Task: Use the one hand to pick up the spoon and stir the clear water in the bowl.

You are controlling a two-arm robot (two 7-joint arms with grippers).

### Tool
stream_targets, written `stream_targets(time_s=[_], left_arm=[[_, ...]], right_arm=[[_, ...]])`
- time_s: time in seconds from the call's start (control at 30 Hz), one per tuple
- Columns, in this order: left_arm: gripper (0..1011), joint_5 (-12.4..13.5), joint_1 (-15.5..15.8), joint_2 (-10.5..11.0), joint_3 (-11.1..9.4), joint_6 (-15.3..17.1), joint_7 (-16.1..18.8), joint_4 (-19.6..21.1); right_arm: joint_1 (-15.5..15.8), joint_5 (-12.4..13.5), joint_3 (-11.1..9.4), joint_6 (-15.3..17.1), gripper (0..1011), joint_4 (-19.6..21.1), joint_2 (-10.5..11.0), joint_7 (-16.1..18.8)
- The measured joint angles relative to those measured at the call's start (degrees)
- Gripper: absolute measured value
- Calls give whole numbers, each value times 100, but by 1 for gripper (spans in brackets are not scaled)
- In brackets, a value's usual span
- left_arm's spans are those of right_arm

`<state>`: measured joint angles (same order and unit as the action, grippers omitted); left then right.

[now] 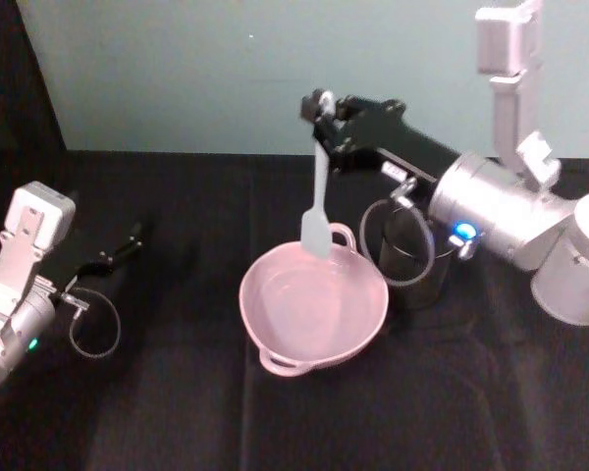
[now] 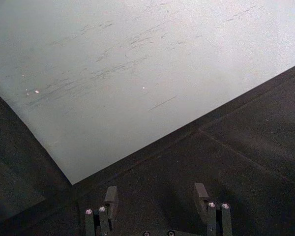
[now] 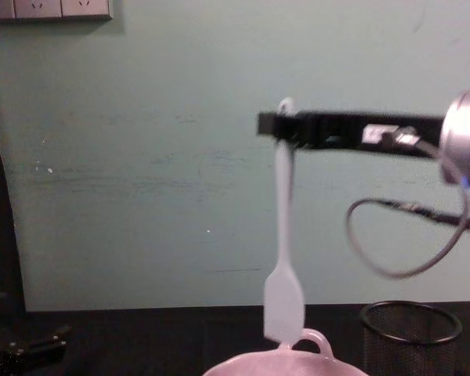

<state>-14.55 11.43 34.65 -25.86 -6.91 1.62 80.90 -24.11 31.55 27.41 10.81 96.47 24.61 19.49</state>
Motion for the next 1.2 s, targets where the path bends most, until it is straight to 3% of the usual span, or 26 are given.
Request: stream_targets(time_s=[0.27,0.63,0.97,1.2], left_arm=[[1011,0,0,0,0,0,0,0],[1011,0,0,0,0,0,0,0],[1011,0,0,0,0,0,0,0],[1011,0,0,0,0,0,0,0]], right_arm=[[203,-274,271,-108,110,-324,-196,122],[406,-374,311,35,110,-323,-267,233],[-83,-394,441,-48,111,-1162,-732,443],[-325,-407,264,-129,110,-1729,-843,419]])
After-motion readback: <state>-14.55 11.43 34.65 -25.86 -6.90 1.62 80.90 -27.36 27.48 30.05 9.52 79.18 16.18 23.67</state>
